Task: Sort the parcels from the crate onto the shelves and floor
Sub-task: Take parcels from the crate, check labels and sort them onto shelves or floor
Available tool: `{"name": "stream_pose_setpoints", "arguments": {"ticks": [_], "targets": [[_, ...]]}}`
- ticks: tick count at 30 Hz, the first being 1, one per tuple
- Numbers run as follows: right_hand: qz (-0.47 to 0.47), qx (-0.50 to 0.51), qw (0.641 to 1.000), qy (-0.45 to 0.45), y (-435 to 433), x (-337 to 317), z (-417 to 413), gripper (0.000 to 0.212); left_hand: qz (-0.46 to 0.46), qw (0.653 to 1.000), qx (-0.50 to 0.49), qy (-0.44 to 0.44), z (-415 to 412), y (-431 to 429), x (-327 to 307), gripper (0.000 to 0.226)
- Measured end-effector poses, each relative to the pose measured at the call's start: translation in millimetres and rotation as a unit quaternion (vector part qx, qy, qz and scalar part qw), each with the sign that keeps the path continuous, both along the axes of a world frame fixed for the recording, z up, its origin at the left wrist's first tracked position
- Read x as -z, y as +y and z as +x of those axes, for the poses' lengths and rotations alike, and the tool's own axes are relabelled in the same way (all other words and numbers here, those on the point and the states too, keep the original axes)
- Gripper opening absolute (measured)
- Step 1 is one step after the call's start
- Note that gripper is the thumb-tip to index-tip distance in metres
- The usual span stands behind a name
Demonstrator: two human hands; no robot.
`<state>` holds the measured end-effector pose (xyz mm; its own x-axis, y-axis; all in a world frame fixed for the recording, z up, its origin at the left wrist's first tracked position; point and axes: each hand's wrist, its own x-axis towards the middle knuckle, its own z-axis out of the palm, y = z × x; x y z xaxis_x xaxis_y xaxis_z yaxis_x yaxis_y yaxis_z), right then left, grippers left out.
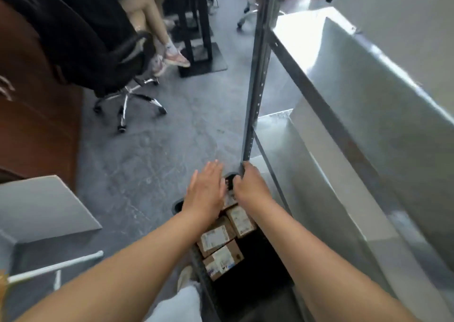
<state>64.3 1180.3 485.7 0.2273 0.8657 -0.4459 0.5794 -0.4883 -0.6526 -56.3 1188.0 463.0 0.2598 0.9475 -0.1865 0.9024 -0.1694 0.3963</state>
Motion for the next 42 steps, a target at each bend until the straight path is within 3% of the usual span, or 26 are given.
{"name": "stream_pose_setpoints", "arguments": {"ticks": [4, 9, 13, 19, 27, 34, 42], "targets": [[0.156, -0.082, 0.983, -0.045, -0.8, -161.2, -25.9, 0.051, 0.142, 0.988, -0.060, 0.002, -40.5, -0.1, -145.8, 0.055], [0.390, -0.169, 0.889, -0.172, -21.1, -313.9, -53.4, 0.059, 0.344, 0.927, -0.129, -0.068, -65.7, -10.9, -313.9, 0.056], [0.450, -0.161, 0.845, -0.239, -35.1, -386.4, -49.6, 0.067, 0.411, 0.898, -0.134, -0.078, -68.3, -36.1, -387.1, 0.062], [0.506, -0.094, 0.801, -0.304, -59.7, -439.6, -27.7, 0.073, 0.439, 0.895, -0.043, -0.068, -50.7, -50.8, -422.7, 0.062], [0.488, -0.018, 0.797, -0.356, -87.2, -448.3, -42.0, 0.068, 0.474, 0.874, 0.058, -0.090, -51.1, -71.0, -439.8, 0.059], [0.442, 0.061, 0.793, -0.415, -150.0, -426.9, -39.7, 0.063, 0.401, 0.890, 0.156, -0.150, -35.4, -92.9, -442.0, 0.061], [0.342, 0.197, 0.800, -0.452, -292.0, -410.8, 3.3, 0.064, 0.386, 0.834, 0.363, -0.153, 36.1, -191.8, -419.4, 0.065]]}}
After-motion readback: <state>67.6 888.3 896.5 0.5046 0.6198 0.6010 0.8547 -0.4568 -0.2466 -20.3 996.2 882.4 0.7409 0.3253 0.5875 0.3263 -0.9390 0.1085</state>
